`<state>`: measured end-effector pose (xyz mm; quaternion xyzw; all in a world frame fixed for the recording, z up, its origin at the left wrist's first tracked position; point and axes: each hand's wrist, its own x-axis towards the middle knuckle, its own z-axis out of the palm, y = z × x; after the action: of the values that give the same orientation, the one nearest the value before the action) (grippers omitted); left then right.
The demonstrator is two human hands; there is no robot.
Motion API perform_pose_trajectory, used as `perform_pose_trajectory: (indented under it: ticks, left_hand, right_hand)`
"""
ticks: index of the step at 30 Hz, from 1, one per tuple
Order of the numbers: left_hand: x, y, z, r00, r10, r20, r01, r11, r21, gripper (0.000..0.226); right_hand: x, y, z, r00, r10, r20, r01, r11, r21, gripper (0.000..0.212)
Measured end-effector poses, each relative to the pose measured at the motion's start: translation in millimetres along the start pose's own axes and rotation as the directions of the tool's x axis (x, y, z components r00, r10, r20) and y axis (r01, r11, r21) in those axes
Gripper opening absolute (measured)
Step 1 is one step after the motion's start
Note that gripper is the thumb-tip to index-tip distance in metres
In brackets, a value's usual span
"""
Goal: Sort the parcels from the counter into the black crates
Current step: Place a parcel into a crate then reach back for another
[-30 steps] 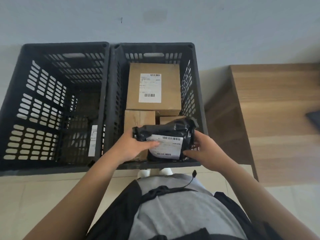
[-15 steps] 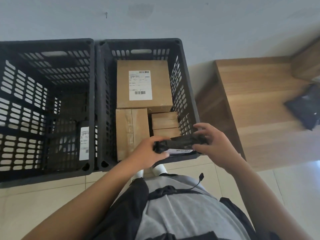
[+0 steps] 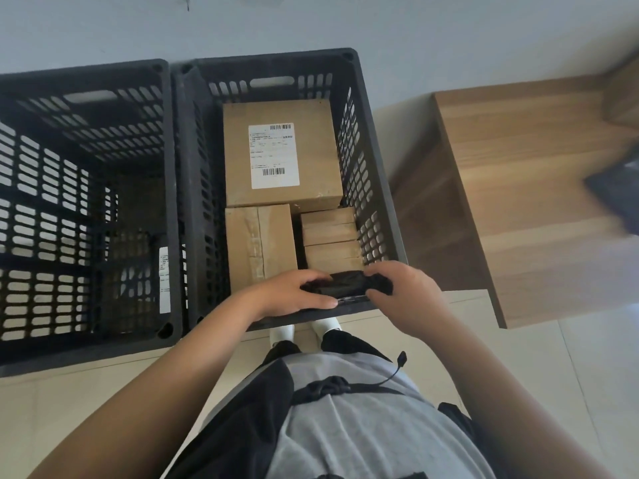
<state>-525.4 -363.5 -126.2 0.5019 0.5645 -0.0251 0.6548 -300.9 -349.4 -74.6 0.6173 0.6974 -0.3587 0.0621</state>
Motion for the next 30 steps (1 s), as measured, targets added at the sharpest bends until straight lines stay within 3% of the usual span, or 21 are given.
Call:
perform_pose_trajectory:
  ticks: [6,13,16,20,23,25,27,30]
  left_hand:
    - [2.6,2.6,4.8,0.998,-0.010,-0.062,0.008,1.000,-0.026,0.050]
    - [15.2,5.9,2.0,0.997,-0.005,-0.078,0.025,0.965,0.260,0.039]
    - [13.5,10.9,-2.7,0.998,-0.007,-0.055,0.018,0.980,0.199,0.040]
    - [27.7,34.7,-8.7,0.989,0.031,-0.147,-0.023,0.998,0.054,0.054]
    - [48.7,56.6,-4.8,0.998,0.011,0.064,-0.020,0.990,0.137,0.074]
    - [59.9,62.0,3.1,0.969,-0.065,0.238,0.001,0.966,0.257,0.072]
    - [66.4,61.3,9.9,0.950,-0.153,0.270,0.038,0.921,0.388,0.062]
    - [69.3,54.8,13.2,0.954,-0.190,0.230,0.074,0.898,0.434,0.058]
  right_hand:
    - [1.2,2.4,-0.7,1.000,0.013,-0.016,-0.013,0.999,0.035,0.034]
    - [0.1,4.8,-10.7,1.000,0.004,0.030,-0.005,0.999,0.043,0.022]
    - [-1.8,8.9,-14.6,1.000,0.018,-0.001,-0.017,0.992,0.122,0.028]
    - [-7.0,10.4,-20.2,0.997,0.039,-0.069,-0.019,0.964,0.266,0.030]
    - [-13.1,8.2,-21.8,0.992,0.055,-0.112,-0.015,0.943,0.334,0.025]
    - [-18.2,8.9,-21.3,0.989,0.070,-0.132,-0.017,0.929,0.369,0.023]
    - [-22.9,12.2,-20.6,0.984,0.093,-0.154,-0.022,0.913,0.406,0.022]
    - [-29.8,19.9,-15.8,0.977,0.138,-0.160,-0.049,0.884,0.466,0.020]
